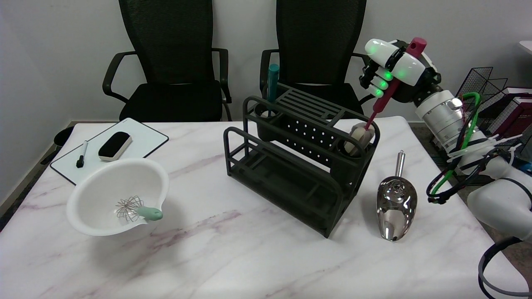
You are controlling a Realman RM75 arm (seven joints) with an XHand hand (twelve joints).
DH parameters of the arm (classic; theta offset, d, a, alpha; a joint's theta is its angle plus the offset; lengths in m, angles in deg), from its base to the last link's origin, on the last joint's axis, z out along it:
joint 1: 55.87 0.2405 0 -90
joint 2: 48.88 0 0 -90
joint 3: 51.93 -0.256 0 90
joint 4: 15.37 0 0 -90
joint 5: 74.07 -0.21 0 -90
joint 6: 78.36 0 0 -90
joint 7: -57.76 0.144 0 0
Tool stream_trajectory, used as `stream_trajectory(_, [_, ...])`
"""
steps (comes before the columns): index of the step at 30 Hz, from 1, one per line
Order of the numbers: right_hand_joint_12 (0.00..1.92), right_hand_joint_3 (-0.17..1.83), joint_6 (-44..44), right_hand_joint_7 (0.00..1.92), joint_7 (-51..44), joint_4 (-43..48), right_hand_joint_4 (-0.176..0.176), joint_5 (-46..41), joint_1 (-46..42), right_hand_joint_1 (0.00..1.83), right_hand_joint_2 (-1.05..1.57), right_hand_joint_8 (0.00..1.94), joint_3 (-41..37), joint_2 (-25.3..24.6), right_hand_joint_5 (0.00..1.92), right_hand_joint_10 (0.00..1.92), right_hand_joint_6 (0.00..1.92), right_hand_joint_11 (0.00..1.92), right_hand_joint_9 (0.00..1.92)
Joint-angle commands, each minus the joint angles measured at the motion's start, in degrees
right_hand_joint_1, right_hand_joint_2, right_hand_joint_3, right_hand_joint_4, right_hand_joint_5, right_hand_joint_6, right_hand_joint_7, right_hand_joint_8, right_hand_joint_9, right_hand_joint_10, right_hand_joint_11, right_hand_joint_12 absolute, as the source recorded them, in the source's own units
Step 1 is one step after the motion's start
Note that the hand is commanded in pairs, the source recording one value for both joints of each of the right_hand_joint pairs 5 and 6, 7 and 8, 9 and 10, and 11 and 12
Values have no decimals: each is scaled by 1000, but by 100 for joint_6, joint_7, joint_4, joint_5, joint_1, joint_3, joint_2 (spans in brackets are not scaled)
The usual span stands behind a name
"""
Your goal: Place the pink sponge bottle brush into the kitchen storage rack.
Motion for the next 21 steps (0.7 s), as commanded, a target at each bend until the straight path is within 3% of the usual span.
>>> stream_trajectory(1, [1920, 533, -11, 1920, 0, -90, 0, -7, 61, 1017, 1571, 1920, 210, -18, 1920, 1920, 1920, 1920, 1920])
stream_trajectory(21, [1920, 486, 13, 1920, -31, -277, 0, 28, 230, 1009, 1571, 1920, 472, -151, 1920, 1920, 1920, 1920, 1920])
